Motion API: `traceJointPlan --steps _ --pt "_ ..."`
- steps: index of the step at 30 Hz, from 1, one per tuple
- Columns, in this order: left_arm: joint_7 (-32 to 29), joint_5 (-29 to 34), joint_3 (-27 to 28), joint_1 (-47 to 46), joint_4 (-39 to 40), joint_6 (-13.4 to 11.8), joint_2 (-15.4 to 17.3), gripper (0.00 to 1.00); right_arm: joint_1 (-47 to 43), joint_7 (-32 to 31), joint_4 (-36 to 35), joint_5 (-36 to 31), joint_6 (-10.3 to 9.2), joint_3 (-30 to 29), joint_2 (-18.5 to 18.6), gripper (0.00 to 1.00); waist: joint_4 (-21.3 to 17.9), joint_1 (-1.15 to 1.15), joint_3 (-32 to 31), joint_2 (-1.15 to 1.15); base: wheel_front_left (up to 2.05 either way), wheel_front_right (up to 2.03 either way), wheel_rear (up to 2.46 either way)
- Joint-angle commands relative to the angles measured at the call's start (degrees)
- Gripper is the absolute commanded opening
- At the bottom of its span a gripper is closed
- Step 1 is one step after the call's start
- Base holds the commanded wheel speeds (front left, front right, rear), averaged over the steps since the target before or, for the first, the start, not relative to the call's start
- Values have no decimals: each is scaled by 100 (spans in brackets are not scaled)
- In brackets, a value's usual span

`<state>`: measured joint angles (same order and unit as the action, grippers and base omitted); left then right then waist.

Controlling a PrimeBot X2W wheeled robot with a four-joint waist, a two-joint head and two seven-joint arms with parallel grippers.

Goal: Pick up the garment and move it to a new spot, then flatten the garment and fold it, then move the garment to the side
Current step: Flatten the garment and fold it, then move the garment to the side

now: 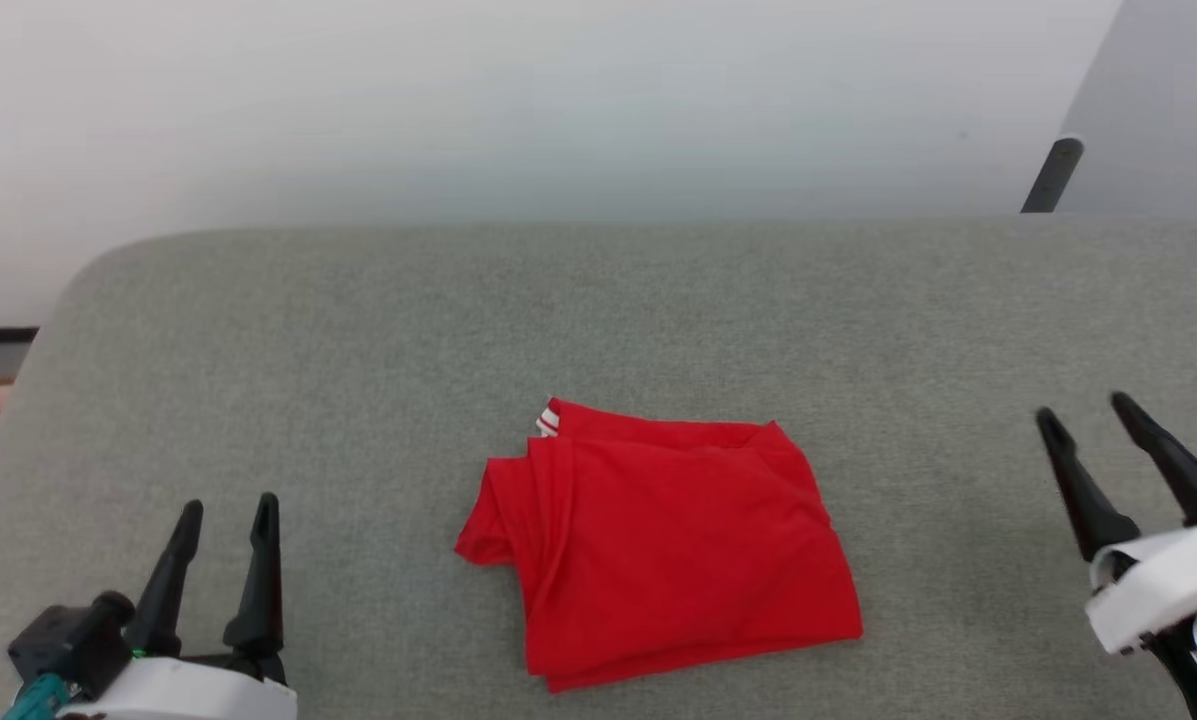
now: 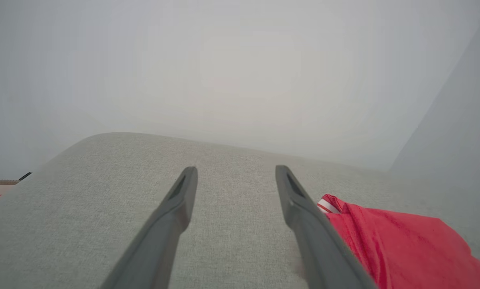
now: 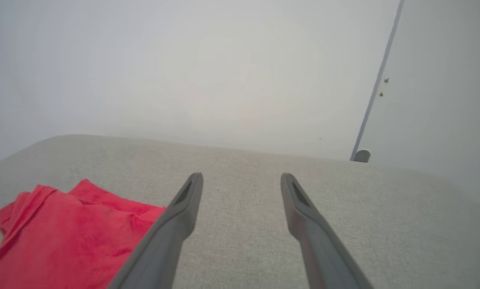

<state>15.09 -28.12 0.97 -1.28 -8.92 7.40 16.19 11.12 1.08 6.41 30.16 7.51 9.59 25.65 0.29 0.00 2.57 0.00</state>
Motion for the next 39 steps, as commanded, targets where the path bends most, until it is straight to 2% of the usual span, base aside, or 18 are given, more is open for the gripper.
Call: traceJointPlan --steps 1,7,16,30,39 --pt "2 63 26 90 46 15 -8 100 -128 197 89 -78 -4 -58 33 100 -69 0 -98 0 0 0 0" --pt "2 202 125 275 131 15 -46 100 -457 653 395 -58 -4 -289 10 100 -74 0 -265 0 0 0 0" --pt "2 226 281 446 157 15 -110 100 -949 950 488 -56 -4 -630 -78 100 47 0 -397 0 0 0 0" --pt "2 254 222 377 144 15 -132 100 -1149 803 335 -166 -4 -721 -208 100 180 0 -398 0 0 0 0" --pt "2 268 249 301 121 15 -153 100 -989 487 228 -176 -4 -357 -281 100 600 0 -409 0 0 0 0"
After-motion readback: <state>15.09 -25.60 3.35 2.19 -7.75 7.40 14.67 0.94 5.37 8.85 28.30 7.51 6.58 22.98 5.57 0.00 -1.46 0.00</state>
